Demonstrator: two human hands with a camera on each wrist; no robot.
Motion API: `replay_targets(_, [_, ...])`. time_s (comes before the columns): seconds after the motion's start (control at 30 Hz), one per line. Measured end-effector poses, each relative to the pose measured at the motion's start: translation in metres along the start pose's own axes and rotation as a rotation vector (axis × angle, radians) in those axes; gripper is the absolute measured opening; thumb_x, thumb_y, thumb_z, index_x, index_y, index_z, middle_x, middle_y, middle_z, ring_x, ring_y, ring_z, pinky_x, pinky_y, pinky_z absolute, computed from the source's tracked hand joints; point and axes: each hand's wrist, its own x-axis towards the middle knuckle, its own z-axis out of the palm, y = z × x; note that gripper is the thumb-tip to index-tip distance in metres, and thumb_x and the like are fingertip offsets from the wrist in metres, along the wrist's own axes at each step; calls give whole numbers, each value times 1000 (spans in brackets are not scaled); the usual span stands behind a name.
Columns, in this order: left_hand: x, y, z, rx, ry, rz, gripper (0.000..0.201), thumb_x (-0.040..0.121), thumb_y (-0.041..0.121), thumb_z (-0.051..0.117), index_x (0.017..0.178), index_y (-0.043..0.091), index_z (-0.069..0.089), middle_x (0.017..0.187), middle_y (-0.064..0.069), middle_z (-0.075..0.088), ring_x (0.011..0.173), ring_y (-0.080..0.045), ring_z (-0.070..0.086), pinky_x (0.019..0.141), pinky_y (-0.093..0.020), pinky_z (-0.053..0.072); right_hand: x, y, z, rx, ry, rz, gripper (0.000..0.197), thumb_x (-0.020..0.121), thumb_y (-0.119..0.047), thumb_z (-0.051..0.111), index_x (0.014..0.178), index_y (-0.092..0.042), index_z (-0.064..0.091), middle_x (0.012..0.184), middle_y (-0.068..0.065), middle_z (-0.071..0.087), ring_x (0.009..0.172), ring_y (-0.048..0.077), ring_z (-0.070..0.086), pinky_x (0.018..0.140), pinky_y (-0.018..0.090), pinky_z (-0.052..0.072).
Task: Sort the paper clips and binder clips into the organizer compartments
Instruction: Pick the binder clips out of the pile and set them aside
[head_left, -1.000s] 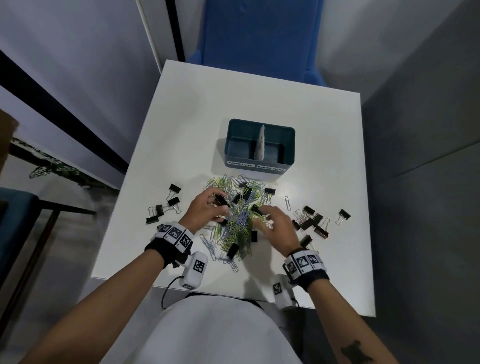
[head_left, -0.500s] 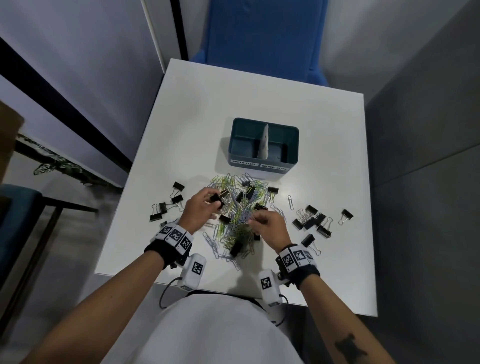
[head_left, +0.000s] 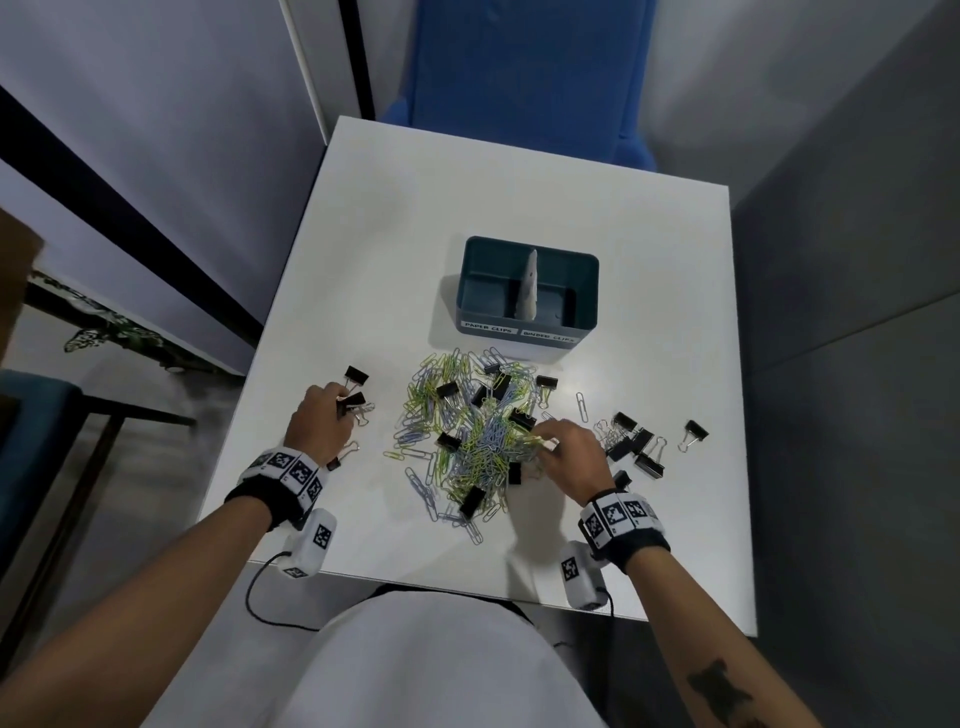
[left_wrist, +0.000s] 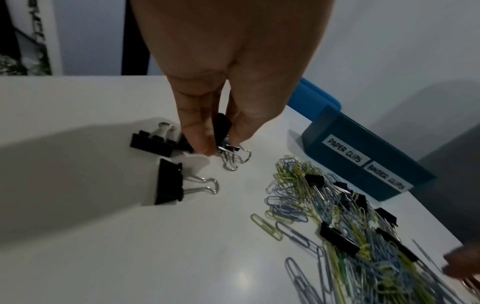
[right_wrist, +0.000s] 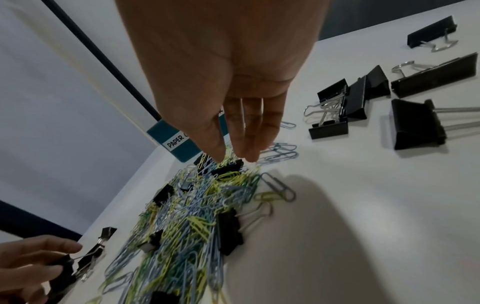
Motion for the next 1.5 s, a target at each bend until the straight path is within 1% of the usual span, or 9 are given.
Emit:
replay_targets(0.17, [-10,32,7,115,73,206,34,85,8,59,118,13,56,123,-10,46,87,-32,60,62,-39,49,25,6,-12,-123,27,-9,27,89,-11,61,115,-17,64,112,8,62,99,25,58,83,35,50])
replay_targets(0.27, [-14,66,13,182,83,351,36,82,2,63,117,9,56,122,-11,49,83,-23,56,48,-27,40,44,2,-18,-212,1,-29,37,88,-8,58,124,-16,58,126,11,55,112,28,51,87,37,48])
replay_targets(0.5, [3,102,50,213,-102,527,40,84,1,58,122,11,53,112,-9,52,97,-25,51,59,-32,50,71,0,-15,-376,-112,-56,67,71,4,66,132,-20,50,148,12,36,118,34,45,92,44,51])
replay_targets(0.67, [-2,111,66,322,-133,586,62,70,-8,70,126,9,50,116,-13,54,96,-29,55,53,-26,45,62,3,-1,-361,-55,-28,62,72,10,66,129,-14,55,131,13,49,114,32,45,82,44,55])
replay_targets(0.9, [-5,118,72,200,-113,514,42,77,-6,69,111,9,52,104,-9,57,75,-16,54,60,-23,52,57,3,2,-252,23,59,36,77,6,63,109,-8,54,103,12,53,89,30,52,60,33,44])
replay_targets(1.07, [-7,117,67,133,-97,524,30,82,2,69,104,10,52,109,-9,54,78,-14,54,61,-23,54,53,11,-10,-141,55,60,17,82,-9,67,91,-14,53,92,4,55,78,23,54,59,31,46])
replay_targets(1.2, [-10,113,59,101,-96,538,18,87,8,67,99,13,54,91,-4,58,67,-12,51,59,-22,51,48,22,-34,74,157,186,14,82,-15,73,91,-14,62,89,-2,58,76,14,56,58,15,37])
replay_targets(1.37, [-12,116,45,-23,-58,576,20,86,19,69,99,15,55,91,0,65,74,-17,61,65,-28,53,35,52,-66,269,94,243,13,76,-13,79,83,-17,69,72,0,64,65,16,60,61,25,47])
replay_targets(1.5, [-4,106,30,-106,29,545,16,89,22,65,104,16,63,98,2,67,79,-14,61,68,-27,52,31,75,-73,134,136,318,12,76,-11,74,81,-21,71,72,2,66,73,22,63,67,28,48])
